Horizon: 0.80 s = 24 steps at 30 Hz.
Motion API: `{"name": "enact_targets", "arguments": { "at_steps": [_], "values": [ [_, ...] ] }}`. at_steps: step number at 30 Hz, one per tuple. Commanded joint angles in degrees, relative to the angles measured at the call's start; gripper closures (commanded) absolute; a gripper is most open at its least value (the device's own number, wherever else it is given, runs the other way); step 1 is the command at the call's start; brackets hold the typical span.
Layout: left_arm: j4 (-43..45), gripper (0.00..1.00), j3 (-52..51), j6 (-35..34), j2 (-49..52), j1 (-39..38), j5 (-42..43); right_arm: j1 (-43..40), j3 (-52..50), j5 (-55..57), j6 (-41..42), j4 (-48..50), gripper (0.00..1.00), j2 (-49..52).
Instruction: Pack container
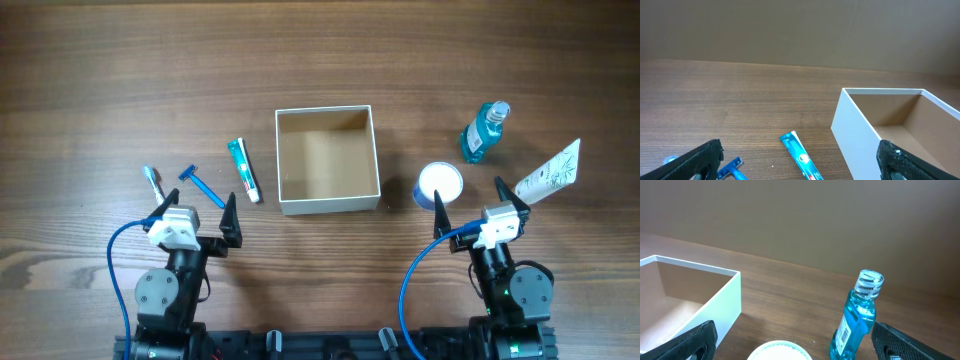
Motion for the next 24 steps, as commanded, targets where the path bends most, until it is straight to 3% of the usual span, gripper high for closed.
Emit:
{"name": "enact_targets", "arguments": {
  "at_steps": [1, 7, 9, 12, 15, 20, 24],
  "values": [
    [-0.09, 0.0, -0.28, 0.5, -0.31, -0.28, 1.11, 0.24, -0.04, -0.28, -0.26, 0.35, 0.0, 0.44],
    [0.59, 0.0, -0.28, 0.46, -0.31, -0.28, 1.14, 0.24, -0.04, -3.52, 0.57, 1.51, 0.0, 0.44],
    [0.59, 0.0, -0.28, 0.15, -0.31, -0.26, 1.31, 0.24, -0.04, -4.44, 6.62, 1.99, 0.0, 0.44],
    [0.55, 0.0, -0.24, -5.62, -0.31, -0.26, 1.31, 0.24, 0.2, -4.68, 13.33, 0.66, 0.0, 0.63],
    [0.39, 0.0, 1.4, -9.88, 0.11, -0.26, 1.31, 0.24, 2.91, -5.38, 14.71, -1.27, 0.0, 1.9],
    [-7.37, 0.0, 12.76, -9.88, 7.1, -0.26, 0.33, 0.24, 15.54, -5.51, 14.43, -10.34, 0.0, 9.51],
    [-18.97, 0.0, 26.84, -9.86, 18.86, -0.26, -0.9, 0.24, 31.32, -6.05, 11.13, -23.43, 0.0, 22.45]
  ]
}}
